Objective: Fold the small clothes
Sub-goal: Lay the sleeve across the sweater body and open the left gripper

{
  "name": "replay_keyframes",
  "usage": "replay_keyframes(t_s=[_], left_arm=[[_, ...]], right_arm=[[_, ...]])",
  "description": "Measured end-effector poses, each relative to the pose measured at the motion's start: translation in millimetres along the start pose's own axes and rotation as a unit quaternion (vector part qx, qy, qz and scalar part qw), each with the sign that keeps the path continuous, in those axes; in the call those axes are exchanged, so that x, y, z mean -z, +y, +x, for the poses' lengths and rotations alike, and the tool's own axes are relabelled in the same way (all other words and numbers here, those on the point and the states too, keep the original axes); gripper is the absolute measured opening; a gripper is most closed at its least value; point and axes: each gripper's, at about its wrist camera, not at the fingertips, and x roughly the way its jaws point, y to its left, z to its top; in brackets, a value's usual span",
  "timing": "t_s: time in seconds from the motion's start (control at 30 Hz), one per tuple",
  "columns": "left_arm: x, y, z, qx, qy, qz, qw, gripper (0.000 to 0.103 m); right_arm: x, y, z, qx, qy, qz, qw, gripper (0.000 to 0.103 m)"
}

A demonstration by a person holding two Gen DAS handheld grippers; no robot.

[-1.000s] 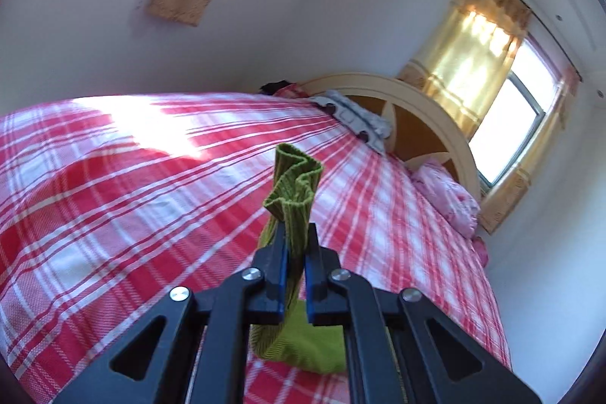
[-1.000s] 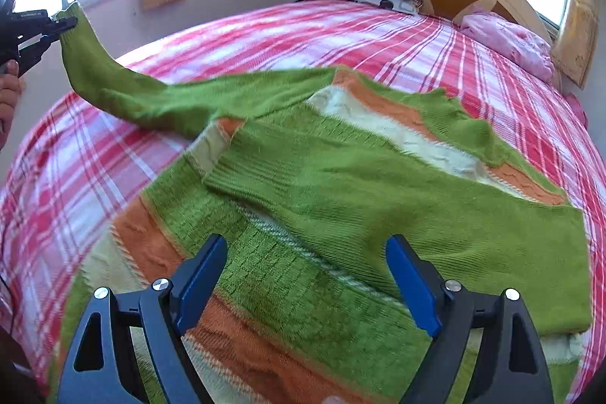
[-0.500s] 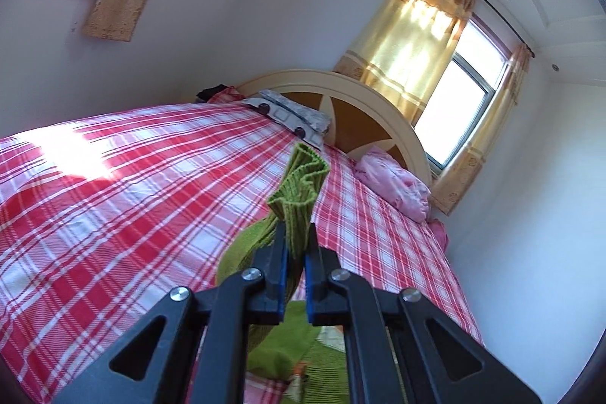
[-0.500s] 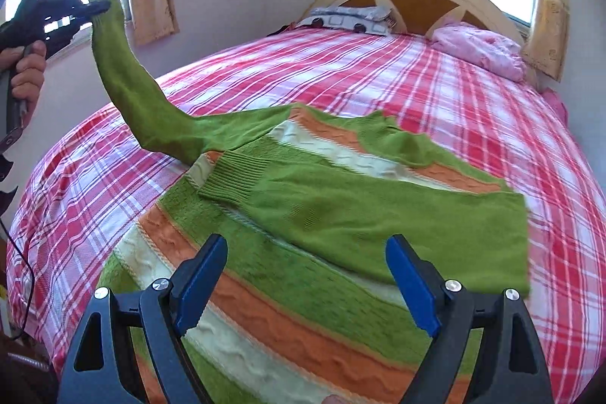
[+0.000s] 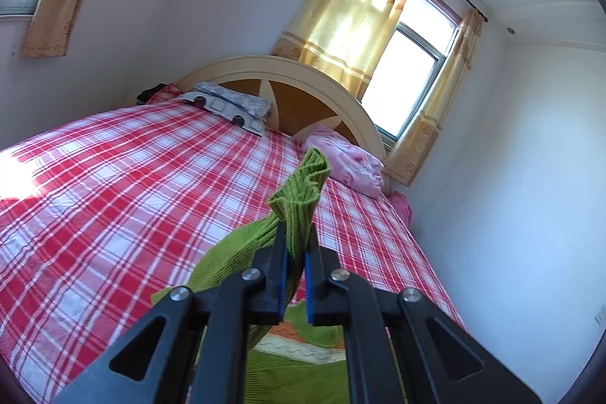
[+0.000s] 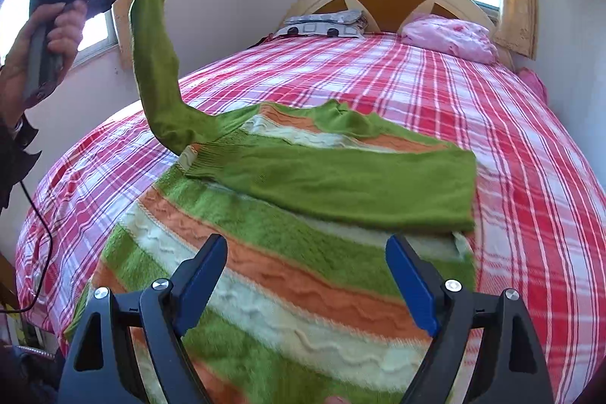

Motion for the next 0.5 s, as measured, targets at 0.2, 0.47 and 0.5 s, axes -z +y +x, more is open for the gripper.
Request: replay_keyframes(t_s=[0.2,0.47,0.5], left_arm=[[15,-50,25,0.019,0.013,0.035,0.9991,0.007],[65,-91,76,0.033,0.062,0.036,0.9969,0.007],[75,-96,84,0.035,0.072,0.032,0.9963,0.007]], right_arm=[[20,-26,-11,0.005,0.005,0.035,0.999,0.086],[47,-50,-19,0.006,0.011,0.068,0.998,0.086],[51,-53,-19,0.006,0.013,0.072,0.997,0.086]])
